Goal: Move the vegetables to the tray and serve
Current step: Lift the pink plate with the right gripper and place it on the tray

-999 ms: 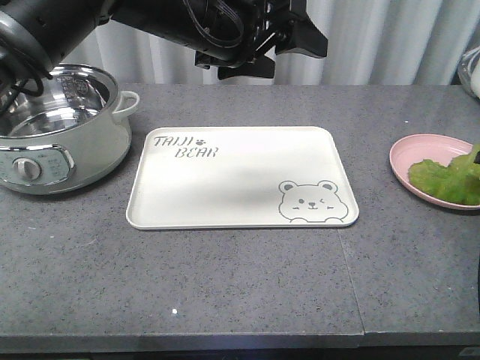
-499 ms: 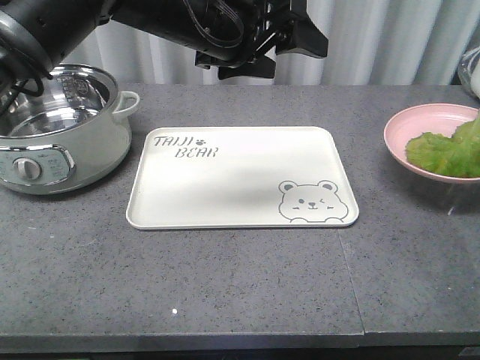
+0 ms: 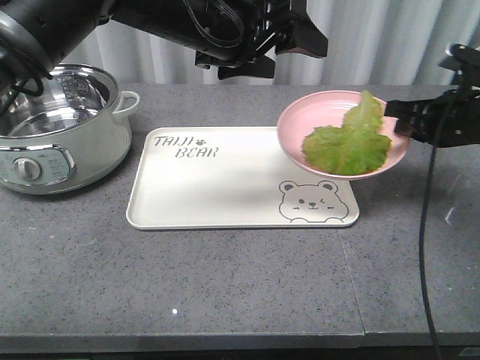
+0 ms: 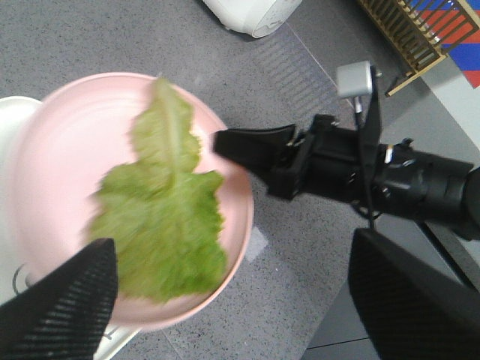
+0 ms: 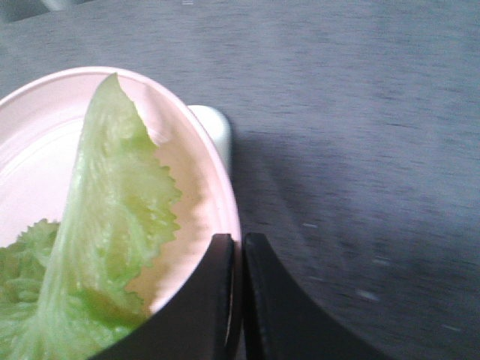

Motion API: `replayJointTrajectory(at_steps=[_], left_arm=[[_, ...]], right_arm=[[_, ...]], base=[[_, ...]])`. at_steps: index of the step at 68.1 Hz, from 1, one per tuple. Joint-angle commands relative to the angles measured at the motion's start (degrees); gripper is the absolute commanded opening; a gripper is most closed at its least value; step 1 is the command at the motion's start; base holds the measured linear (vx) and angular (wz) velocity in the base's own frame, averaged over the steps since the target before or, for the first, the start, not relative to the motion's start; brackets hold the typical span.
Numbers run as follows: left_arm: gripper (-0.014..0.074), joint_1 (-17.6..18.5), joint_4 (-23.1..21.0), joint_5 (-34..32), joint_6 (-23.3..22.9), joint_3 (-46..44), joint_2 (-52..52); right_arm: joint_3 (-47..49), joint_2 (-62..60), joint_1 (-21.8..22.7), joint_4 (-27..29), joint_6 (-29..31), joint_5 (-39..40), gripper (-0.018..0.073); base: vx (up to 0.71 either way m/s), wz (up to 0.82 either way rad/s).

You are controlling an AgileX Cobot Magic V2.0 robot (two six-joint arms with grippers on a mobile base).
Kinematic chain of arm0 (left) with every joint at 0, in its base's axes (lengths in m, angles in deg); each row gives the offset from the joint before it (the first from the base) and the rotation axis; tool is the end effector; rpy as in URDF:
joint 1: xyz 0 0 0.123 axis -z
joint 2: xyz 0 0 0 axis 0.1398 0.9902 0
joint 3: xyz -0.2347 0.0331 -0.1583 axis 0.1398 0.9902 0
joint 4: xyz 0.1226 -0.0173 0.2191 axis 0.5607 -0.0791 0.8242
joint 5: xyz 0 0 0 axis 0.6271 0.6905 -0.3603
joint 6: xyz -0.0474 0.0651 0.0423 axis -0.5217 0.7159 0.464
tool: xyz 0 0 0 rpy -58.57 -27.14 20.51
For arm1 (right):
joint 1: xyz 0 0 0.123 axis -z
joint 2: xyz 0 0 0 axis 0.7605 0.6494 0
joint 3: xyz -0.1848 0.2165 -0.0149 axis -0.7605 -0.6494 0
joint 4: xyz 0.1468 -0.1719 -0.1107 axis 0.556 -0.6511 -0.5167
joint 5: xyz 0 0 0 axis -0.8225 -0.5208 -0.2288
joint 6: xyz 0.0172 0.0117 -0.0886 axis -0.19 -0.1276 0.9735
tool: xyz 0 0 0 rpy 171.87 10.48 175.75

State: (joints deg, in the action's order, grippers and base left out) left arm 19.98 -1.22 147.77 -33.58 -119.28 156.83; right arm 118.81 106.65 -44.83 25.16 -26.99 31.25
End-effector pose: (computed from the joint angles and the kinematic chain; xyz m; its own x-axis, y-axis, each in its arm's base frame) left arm 0.3725 -0.2563 0.4175 -0.7620 0.0536 -0.6454 0.5527 0.5732 -0.6050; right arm 0.3789 -0.0038 0.2833 -0.6583 0.2250 -0.7183 -0.0309 0.9454 0.3245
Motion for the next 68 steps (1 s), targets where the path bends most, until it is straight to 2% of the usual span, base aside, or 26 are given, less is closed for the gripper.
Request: replayJointTrajectory(at_steps=[1,9,20,33,45,53,68], left_arm=[[0.0593,0.20,-2.94,-2.90,-0.29,-1.57,-3.17],[0.0593,0.20,-2.94,-2.90,-0.29,-1.57,-3.17],[0.0593,0.20,-2.94,-2.90,-0.29,-1.57,-3.17],[0.0593,0.20,-2.94,-2.90,-0.29,-1.57,-3.17],[0.0593,0.20,-2.94,-2.90,-0.29,-1.57,-3.17],[0.0593,0.20,-2.94,-2.90,-0.29,-1.57,-3.17],[0.0593,0.20,-2.94,-2.90,-0.29,-1.57,-3.17]], right_arm=[[1.47,-0.75,-4.51,1.89,-1.38,6.01,-0.0004],[1.47,2.43,-9.90,1.97,-2.86,9.24,-0.0004],[1.52,6.37,-13.48,2.75,-5.25,12.59,-0.0004],[1.52,8.70,-13.98,6.19,-4.65,13.37,-0.0004],[1.52,9.41,-13.98,6.91,-4.27,13.50,-0.0003],[1.52,9.58,-13.98,8.50,-2.28,13.55,-0.0002],[1.52,9.58,-14.33,15.00,3.52,13.61,0.0004]], base=[[0.00,0.00],[0.00,0.00],[0.00,0.00],[0.00,0.00],[0.00,0.00],[0.00,0.00],[0.00,0.00]])
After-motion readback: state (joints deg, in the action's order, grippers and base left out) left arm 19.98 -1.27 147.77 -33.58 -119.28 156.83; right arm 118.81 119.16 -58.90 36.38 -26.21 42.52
